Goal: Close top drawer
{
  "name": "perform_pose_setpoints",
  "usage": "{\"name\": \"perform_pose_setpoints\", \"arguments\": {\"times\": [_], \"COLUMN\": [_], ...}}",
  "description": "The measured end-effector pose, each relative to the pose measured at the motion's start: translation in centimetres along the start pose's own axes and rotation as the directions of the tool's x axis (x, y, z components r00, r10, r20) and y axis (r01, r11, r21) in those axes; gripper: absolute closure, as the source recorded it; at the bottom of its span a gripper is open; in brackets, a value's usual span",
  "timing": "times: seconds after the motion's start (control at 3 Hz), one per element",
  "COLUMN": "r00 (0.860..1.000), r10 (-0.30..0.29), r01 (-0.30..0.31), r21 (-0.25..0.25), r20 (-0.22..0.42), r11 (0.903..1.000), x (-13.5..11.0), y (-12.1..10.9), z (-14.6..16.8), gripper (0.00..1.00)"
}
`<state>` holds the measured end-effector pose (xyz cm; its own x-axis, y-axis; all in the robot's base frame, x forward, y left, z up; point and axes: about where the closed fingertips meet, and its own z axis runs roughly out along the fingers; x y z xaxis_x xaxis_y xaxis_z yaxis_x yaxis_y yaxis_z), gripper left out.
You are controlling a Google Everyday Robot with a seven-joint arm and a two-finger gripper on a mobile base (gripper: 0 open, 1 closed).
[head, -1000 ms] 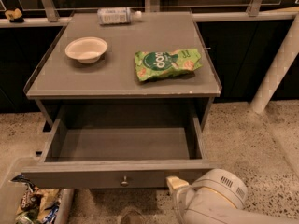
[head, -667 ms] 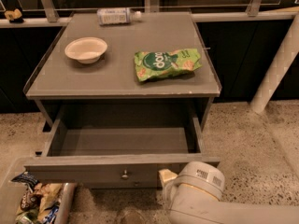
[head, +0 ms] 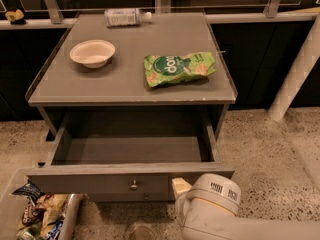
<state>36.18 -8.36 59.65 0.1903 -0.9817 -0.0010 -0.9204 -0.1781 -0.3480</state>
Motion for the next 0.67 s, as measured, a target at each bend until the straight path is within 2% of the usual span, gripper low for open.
{"name": "perform_pose_setpoints", "arguments": {"times": [0.33,0.67], "r00": [1.000,0.997], "r10": [0.002,0.021], "r01": [-0.002,-0.018], "r21": [0.000,0.044], "r20": [-0.026,-0.078], "r11": [1.0000,0.9989], "x": [0.4,0.7], "y": [-0.6,-4.3], "z": [0.6,1.7], "gripper": [0.00,0.00]}}
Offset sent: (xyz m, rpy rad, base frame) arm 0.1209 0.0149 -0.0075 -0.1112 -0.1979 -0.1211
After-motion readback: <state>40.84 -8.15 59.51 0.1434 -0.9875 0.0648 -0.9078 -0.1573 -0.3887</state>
